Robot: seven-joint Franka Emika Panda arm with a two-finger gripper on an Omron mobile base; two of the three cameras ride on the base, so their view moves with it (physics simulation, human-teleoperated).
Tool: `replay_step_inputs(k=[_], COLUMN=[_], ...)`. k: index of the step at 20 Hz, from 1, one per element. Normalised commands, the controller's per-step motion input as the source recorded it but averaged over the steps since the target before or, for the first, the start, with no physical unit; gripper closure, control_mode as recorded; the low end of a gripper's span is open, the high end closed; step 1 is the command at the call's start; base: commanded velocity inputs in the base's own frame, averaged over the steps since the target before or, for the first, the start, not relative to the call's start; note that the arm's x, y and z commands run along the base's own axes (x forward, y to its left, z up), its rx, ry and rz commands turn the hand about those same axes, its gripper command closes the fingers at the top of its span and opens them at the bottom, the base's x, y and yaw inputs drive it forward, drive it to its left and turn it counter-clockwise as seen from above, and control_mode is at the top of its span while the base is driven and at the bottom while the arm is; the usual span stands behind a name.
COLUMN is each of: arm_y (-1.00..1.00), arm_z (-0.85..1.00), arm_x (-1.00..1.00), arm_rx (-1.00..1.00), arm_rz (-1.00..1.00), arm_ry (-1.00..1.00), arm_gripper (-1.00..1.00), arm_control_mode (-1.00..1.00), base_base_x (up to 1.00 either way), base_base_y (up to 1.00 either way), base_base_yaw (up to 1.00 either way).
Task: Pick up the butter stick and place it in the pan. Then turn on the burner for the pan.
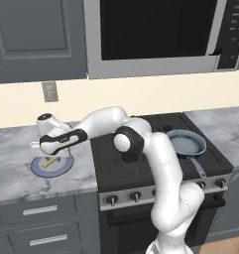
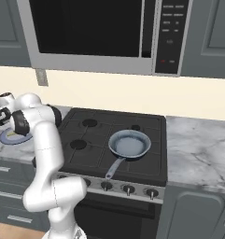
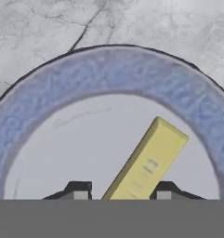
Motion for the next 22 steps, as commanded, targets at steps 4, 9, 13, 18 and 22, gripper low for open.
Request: replay_step_inputs(k=[4,9,13,18,22], arm_y=[-0.22,-0.28,-0.48,-0.61,-0.69], arm_z=[0.15,0.16,0.13,0.18,0.26], arm_x=[-0.11,-0.24,-0.34,-0.45,-0.39], arm_rx=[0.00,0.00,0.00,0.00,0.00], arm_rz=[0.00,0.00,0.00,0.00,0.00], arm_ry=[0.00,0.00,0.00,0.00,0.00], arm_gripper=[1.00,1.00,1.00,1.00,1.00], arm_control_mode=[-1.00,-1.00,-1.00,-1.00,-1.00], base_base_x=[0.00,0.00,0.00,0.00,0.00], base_base_y=[0.00,0.00,0.00,0.00,0.00], base_base_yaw=[0.00,0.00,0.00,0.00,0.00])
